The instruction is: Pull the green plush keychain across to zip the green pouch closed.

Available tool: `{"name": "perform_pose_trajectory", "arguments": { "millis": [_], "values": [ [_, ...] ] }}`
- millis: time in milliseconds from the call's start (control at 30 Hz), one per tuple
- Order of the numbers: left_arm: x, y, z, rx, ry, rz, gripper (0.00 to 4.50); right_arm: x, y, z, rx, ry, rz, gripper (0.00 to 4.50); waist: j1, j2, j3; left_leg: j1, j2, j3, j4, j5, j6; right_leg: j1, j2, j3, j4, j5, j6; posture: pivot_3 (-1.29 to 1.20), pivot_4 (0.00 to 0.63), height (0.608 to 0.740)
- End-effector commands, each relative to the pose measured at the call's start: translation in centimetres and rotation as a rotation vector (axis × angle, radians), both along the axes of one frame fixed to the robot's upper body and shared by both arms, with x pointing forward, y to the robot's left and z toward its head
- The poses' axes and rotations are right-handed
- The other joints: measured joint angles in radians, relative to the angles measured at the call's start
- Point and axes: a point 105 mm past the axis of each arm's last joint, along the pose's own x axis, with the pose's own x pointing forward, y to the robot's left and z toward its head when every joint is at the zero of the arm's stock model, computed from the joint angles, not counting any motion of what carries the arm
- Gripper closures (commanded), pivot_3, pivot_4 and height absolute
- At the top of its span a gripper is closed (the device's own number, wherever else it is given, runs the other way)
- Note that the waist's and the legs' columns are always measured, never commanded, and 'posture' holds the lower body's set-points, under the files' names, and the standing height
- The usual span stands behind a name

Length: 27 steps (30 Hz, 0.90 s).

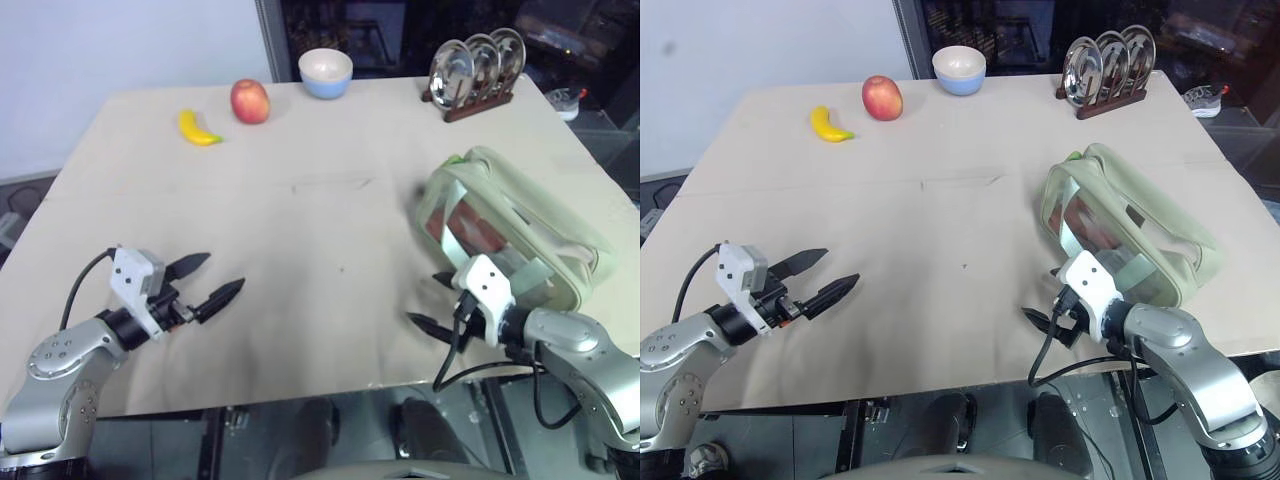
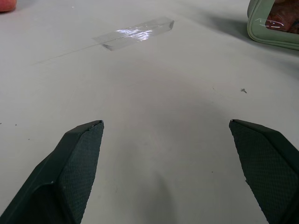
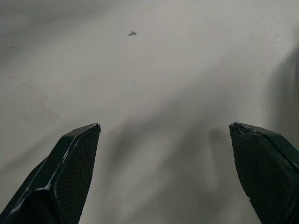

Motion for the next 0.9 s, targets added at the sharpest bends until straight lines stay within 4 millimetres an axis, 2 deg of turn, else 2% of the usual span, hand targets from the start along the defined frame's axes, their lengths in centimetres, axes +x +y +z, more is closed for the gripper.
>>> {"name": "perform_pose_trajectory", "arguments": {
  "millis": [33, 267, 433, 567, 633, 733, 800, 900],
  "values": [
    [-0.2, -0.6, 1.8, -0.004, -0.049, -0.038, 0.04, -0.1, 0.3, 1.3, 0.008, -0.049, 0.023, 0.00, 0.000, 0.000, 0.000, 0.000, 0.000, 0.000, 0.000, 0.000, 0.000, 0.000, 0.000, 0.000, 0.000, 0.000, 0.000, 0.00, 0.150, 0.740],
    [-0.6, -2.2, 2.7, -0.028, -0.087, -0.136, 0.04, -0.1, 1.0, 2.3, 0.044, -0.079, 0.063, 0.00, 0.000, 0.000, 0.000, 0.000, 0.000, 0.000, 0.000, 0.000, 0.000, 0.000, 0.000, 0.000, 0.000, 0.000, 0.000, 0.00, 0.150, 0.740],
    [-2.3, -4.9, 4.3, -0.127, -0.113, -0.357, 0.04, -0.4, 1.8, 4.3, 0.110, -0.139, 0.115, 0.00, -0.001, 0.000, 0.000, 0.000, 0.000, 0.000, 0.000, 0.000, 0.000, 0.000, 0.000, -0.001, 0.000, 0.000, 0.000, 0.00, 0.150, 0.740],
    [-3.0, -6.8, 4.8, -0.101, -0.117, -0.504, 0.04, -0.3, 2.6, 6.9, 0.181, -0.156, 0.162, 0.00, -0.002, 0.000, 0.000, 0.000, 0.000, 0.000, 0.000, 0.000, 0.000, 0.000, 0.000, 0.000, 0.000, 0.000, 0.000, 0.00, 0.150, 0.740],
    [-3.1, -7.6, 5.1, -0.094, -0.129, -0.570, 0.04, 0.3, 2.7, 8.9, 0.164, -0.220, 0.156, 0.00, -0.002, 0.001, 0.000, 0.000, 0.000, 0.001, 0.000, 0.000, 0.000, 0.000, 0.000, -0.001, 0.000, 0.000, 0.000, 0.00, 0.150, 0.740],
    [-3.1, -8.4, 5.4, -0.089, -0.141, -0.634, 0.04, 1.4, 2.2, 11.7, 0.106, -0.284, 0.103, 0.00, -0.002, 0.002, 0.001, 0.000, 0.000, 0.001, 0.000, 0.000, 0.000, 0.000, 0.000, -0.001, 0.000, 0.000, 0.000, 0.00, 0.150, 0.740],
    [-3.1, -8.6, 5.5, -0.092, -0.143, -0.656, 0.04, 1.8, 1.8, 12.8, 0.078, -0.279, 0.079, 0.00, -0.001, 0.002, 0.001, 0.000, 0.000, 0.000, 0.000, 0.000, 0.000, 0.000, 0.000, -0.002, 0.000, 0.000, 0.000, 0.00, 0.150, 0.740],
    [-2.9, -8.8, 5.3, -0.091, -0.153, -0.669, 0.04, 3.1, -0.8, 14.5, -0.070, -0.305, -0.052, 0.00, 0.001, 0.004, 0.003, -0.002, 0.000, 0.000, -0.001, 0.000, 0.000, -0.001, 0.000, -0.002, -0.001, 0.000, 0.000, 0.00, 0.150, 0.740]
  ]
}}
